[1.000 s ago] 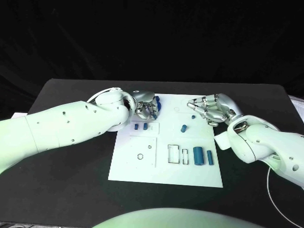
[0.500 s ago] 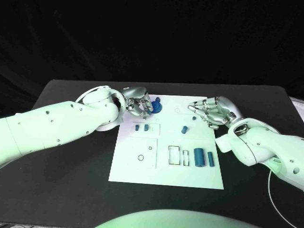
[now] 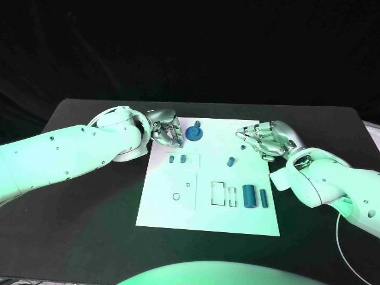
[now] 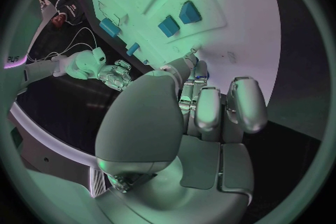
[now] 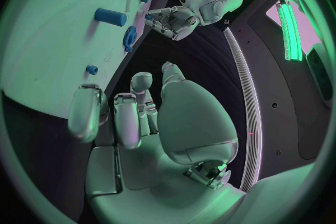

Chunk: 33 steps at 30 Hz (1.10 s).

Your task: Assemble the parts on the task board

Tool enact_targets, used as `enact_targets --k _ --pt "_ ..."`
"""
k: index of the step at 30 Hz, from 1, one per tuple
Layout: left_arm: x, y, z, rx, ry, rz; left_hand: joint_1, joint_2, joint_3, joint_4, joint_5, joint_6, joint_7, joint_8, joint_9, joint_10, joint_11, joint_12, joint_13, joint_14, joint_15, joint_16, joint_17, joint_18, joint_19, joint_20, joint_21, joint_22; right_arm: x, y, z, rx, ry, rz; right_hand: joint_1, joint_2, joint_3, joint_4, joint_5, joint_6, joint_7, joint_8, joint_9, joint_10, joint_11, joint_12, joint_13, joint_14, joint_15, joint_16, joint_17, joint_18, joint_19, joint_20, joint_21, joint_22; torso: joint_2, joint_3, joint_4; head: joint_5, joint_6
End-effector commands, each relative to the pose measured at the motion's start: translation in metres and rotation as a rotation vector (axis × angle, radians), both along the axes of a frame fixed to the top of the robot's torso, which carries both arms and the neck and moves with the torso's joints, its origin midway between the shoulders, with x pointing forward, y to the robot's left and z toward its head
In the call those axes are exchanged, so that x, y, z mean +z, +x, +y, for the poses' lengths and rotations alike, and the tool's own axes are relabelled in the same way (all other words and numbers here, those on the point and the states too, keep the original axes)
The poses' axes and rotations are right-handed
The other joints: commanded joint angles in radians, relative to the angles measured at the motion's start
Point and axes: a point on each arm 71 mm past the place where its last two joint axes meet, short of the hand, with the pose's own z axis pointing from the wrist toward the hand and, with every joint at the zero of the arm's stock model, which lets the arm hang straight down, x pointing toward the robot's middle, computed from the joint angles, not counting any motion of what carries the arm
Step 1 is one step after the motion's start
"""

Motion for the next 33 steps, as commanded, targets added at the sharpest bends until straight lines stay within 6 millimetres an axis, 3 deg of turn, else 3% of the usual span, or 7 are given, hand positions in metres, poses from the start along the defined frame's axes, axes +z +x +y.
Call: enact_targets --k 1,33 --pt "-0.0025 -0.0004 -0.0018 -0.009 0.012 0.036 -0.005 -0.005 0.004 0.0 -0.005 0.004 -0.001 -0.003 -0.001 0.005 0.0 -0.005 0.001 0.02 0.003 0.004 -0.001 -0.011 0.021 -0.001 0.003 0.071 -0.0003 -0.0009 0.0019 0.018 0.001 0.001 -0.001 0.011 -0.004 0.0 0.006 -0.003 -0.002 0.001 0.002 -0.008 0.0 0.006 -0.001 0.055 0.006 -0.005 0.024 0.01 0.0 -0.001 -0.003 0.001 0.0 -0.0001 -0.0001 0.002 -0.001" --pt "-0.0082 0.0006 -0.0083 -0.017 0.057 0.063 -0.01 -0.006 0.009 -0.003 -0.005 0.009 -0.003 -0.002 -0.001 0.011 -0.003 -0.006 0.003 0.019 0.001 0.004 -0.005 -0.01 0.02 -0.001 0.001 0.071 -0.0008 -0.0008 0.0027 0.02 0.002 0.002 -0.001 0.014 -0.005 0.001 0.007 -0.002 -0.003 0.002 0.002 -0.008 -0.001 0.007 -0.001 0.055 0.006 -0.005 0.024 0.01 0.001 -0.002 -0.003 0.002 0.001 -0.0008 -0.0005 0.002 -0.009"
